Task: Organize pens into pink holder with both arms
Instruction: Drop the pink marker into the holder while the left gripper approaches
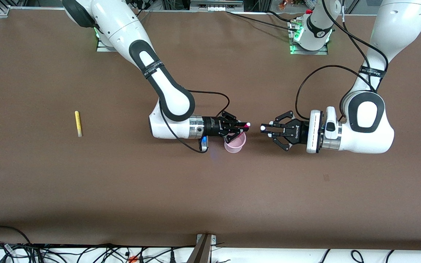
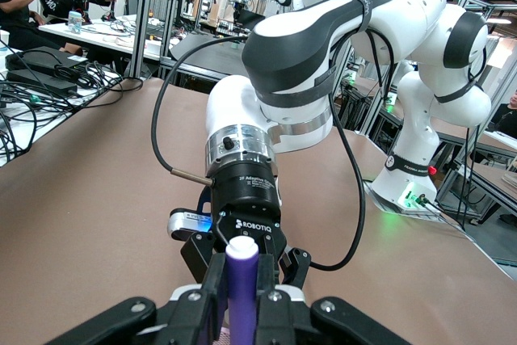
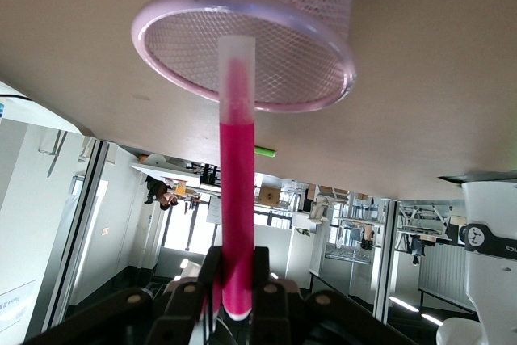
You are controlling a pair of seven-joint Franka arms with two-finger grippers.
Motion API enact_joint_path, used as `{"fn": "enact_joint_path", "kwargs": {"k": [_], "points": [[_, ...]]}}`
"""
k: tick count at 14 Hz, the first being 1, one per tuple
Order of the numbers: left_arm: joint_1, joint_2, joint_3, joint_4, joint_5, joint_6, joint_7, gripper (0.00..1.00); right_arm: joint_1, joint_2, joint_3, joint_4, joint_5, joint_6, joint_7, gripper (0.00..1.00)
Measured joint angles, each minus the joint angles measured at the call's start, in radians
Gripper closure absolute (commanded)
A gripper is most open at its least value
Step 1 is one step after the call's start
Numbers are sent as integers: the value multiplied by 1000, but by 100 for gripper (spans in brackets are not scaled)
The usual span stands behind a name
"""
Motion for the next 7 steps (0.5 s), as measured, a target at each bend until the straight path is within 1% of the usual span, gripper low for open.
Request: {"fn": "enact_joint_path", "kwargs": {"k": [1, 2, 3, 6, 7], "points": [[0, 0, 0, 0, 0, 1, 0, 100, 0, 0, -2, 1, 0, 0, -6, 16], [0, 0, 0, 1, 0, 1, 0, 100, 0, 0, -3, 3, 0, 0, -17, 3], [0, 1, 0, 1, 0, 2, 0, 100, 0, 0, -4, 5, -1, 0, -26, 1], [-3, 1, 0, 1, -1, 9, 0, 100, -6, -1, -10, 18, -17, 0, -38, 1], [-11, 1, -1, 1, -3, 30, 0, 100, -14, -2, -15, 21, -32, -2, -42, 0]]}}
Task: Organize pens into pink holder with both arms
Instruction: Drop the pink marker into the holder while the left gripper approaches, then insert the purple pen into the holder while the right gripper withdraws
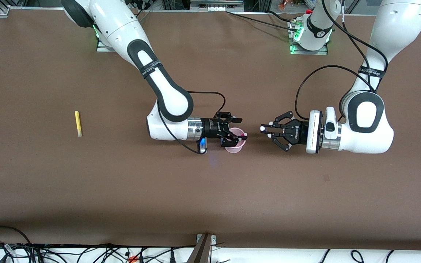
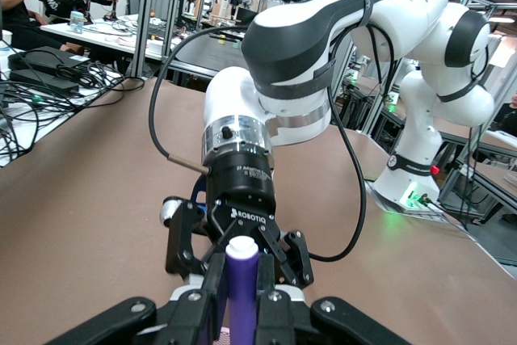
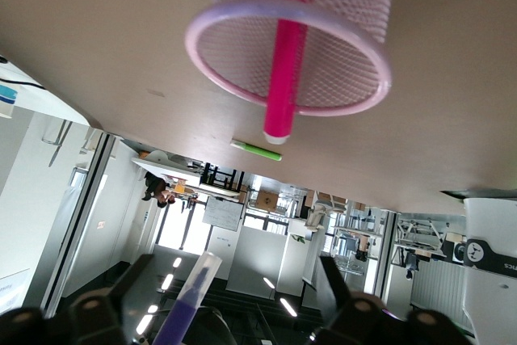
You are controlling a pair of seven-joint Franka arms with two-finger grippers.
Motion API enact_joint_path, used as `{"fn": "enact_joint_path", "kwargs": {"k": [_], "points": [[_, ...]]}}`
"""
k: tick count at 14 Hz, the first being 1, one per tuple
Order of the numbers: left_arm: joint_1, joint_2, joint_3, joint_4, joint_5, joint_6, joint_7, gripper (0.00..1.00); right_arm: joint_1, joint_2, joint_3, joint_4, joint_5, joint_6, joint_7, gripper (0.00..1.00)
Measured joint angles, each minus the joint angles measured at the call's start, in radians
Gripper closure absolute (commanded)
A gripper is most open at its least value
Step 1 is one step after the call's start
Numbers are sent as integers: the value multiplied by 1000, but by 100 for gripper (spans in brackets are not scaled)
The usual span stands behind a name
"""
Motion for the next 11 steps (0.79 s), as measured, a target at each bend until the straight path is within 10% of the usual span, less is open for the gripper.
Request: {"fn": "enact_joint_path", "kwargs": {"k": [6, 11], "points": [[-101, 5, -2, 0, -47, 147, 0, 100, -121, -69, -140, 20, -360, -255, -15, 0], [-183, 69, -3, -1, -79, 270, 0, 100, -338, -136, -326, 20, -464, -691, -333, 0]]}}
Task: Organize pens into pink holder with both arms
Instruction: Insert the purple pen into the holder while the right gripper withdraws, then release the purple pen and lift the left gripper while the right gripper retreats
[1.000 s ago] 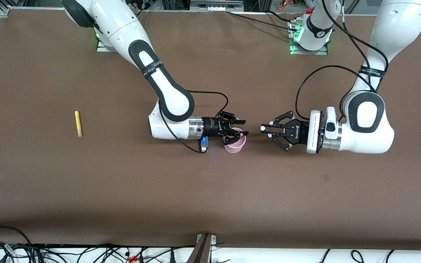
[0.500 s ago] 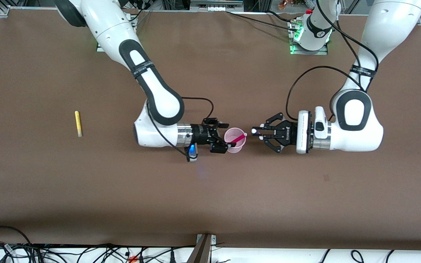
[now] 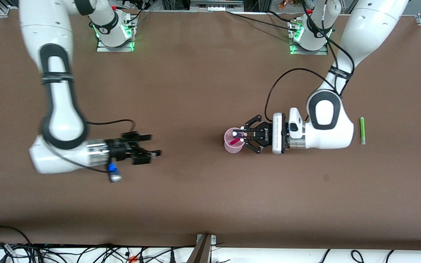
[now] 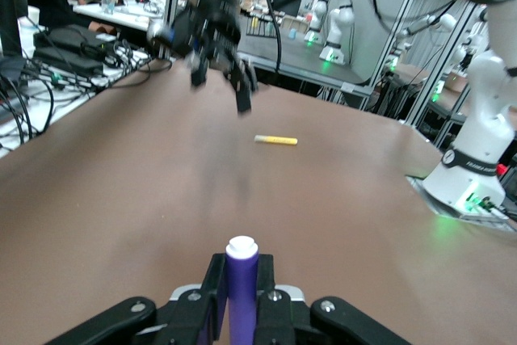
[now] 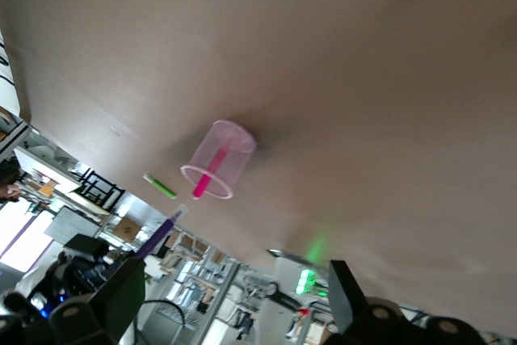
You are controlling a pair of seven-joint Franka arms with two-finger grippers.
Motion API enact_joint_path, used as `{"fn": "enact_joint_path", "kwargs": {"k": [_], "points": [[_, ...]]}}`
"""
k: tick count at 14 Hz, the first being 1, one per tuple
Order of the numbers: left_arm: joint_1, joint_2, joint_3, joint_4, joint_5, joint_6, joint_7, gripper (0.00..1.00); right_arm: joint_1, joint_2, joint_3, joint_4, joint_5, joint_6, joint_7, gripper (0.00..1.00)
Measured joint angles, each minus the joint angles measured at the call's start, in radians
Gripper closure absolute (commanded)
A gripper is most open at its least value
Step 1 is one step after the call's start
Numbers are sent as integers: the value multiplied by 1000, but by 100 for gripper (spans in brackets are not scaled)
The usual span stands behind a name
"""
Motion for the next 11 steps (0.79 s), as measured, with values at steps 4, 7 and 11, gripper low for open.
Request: {"fn": "enact_joint_path", "kwargs": {"k": [4, 7, 11], "points": [[-37, 12, 0, 0, 0, 90, 59, 15, 0, -127, -65, 3, -312, -40, -95, 0], [-39, 13, 2, -17, 0, 97, 71, 0, 49, -284, -65, -22, -543, -31, -124, 0], [-33, 6, 4, -20, 3, 66, 27, 0, 150, -500, -63, -102, -847, 8, -191, 0]]}}
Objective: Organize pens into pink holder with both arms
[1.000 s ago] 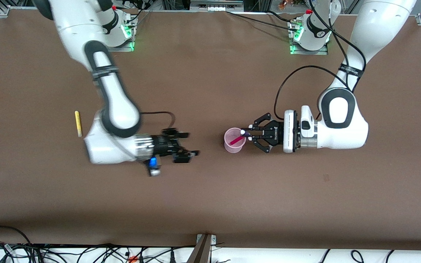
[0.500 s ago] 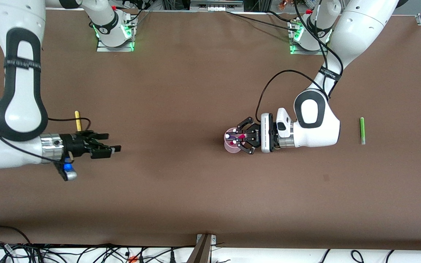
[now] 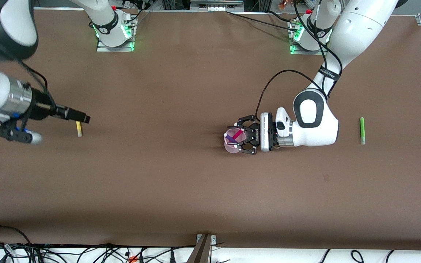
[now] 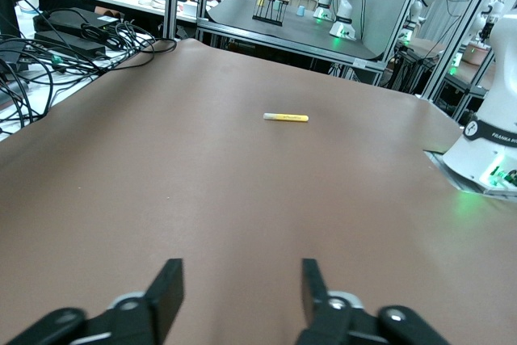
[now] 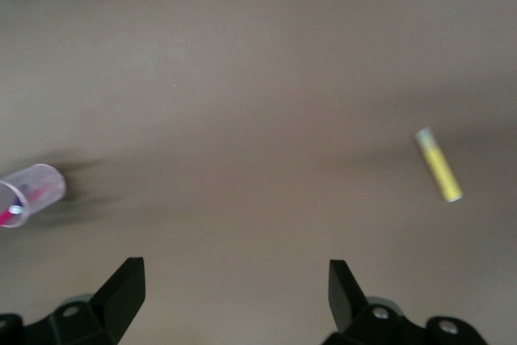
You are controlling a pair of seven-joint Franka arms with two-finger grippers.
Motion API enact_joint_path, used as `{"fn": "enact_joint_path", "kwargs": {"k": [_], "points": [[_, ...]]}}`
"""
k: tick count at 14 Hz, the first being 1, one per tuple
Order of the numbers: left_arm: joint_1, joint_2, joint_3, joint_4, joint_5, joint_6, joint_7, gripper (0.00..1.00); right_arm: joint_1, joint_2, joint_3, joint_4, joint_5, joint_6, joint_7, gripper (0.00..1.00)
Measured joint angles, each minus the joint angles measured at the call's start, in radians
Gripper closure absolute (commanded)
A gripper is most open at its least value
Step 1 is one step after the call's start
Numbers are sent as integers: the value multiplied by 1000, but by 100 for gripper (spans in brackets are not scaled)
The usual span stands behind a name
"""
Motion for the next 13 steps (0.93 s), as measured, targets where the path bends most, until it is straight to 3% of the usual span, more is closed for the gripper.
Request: {"fn": "enact_joint_path", "kwargs": {"k": [2, 8, 13], "points": [[1, -17, 0, 1, 72, -17, -123, 0, 14, -72, 0, -45, -57, -3, -75, 0], [29, -135, 19, 5, 433, -198, -509, 0, 0, -246, -9, -188, -75, -39, -118, 0], [99, -161, 26, 110, 821, -445, -822, 0, -135, -318, 126, -255, -171, -36, -180, 0]]}}
